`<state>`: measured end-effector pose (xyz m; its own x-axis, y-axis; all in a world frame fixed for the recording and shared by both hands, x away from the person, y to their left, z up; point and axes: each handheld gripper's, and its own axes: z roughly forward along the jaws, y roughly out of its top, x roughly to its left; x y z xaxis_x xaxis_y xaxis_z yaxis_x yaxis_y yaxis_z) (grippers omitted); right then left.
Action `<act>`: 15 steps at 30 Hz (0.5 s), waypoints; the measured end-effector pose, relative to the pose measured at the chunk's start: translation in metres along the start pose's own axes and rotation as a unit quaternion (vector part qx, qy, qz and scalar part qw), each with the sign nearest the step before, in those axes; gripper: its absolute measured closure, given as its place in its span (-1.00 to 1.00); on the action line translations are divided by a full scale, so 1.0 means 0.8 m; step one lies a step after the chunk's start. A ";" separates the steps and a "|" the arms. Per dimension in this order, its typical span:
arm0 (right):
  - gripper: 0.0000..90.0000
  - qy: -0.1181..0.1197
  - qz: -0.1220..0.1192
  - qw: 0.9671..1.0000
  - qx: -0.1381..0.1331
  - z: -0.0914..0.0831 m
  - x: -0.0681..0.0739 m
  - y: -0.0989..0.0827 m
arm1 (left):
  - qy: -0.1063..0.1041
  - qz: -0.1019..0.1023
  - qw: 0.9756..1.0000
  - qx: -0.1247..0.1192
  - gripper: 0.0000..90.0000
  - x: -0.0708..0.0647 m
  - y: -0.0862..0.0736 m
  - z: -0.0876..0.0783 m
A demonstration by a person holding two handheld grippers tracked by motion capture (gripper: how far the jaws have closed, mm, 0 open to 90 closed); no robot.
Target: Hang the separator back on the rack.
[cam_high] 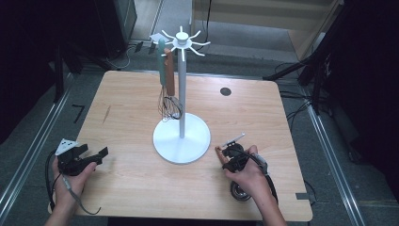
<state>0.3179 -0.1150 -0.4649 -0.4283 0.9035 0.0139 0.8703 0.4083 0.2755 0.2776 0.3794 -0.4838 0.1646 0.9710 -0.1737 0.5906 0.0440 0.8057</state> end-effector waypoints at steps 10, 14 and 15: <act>0.55 -0.002 0.003 0.999 -0.053 -0.008 -0.004 -0.010 | 0.010 0.009 1.000 0.001 -0.74 -0.002 0.000 0.000; 0.56 0.010 0.001 0.995 -0.097 -0.016 -0.006 -0.012 | 0.010 0.007 1.000 -0.001 -0.74 -0.001 0.000 0.000; 0.55 0.015 0.003 0.994 -0.107 -0.017 -0.007 -0.013 | 0.012 0.010 1.000 -0.002 -0.74 -0.001 0.000 -0.001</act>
<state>0.3077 -0.1260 -0.4547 -0.4335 0.9001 0.0433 0.8026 0.3638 0.4727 0.2769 0.3783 -0.4835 0.1570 0.9770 -0.1446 0.5848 0.0260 0.8108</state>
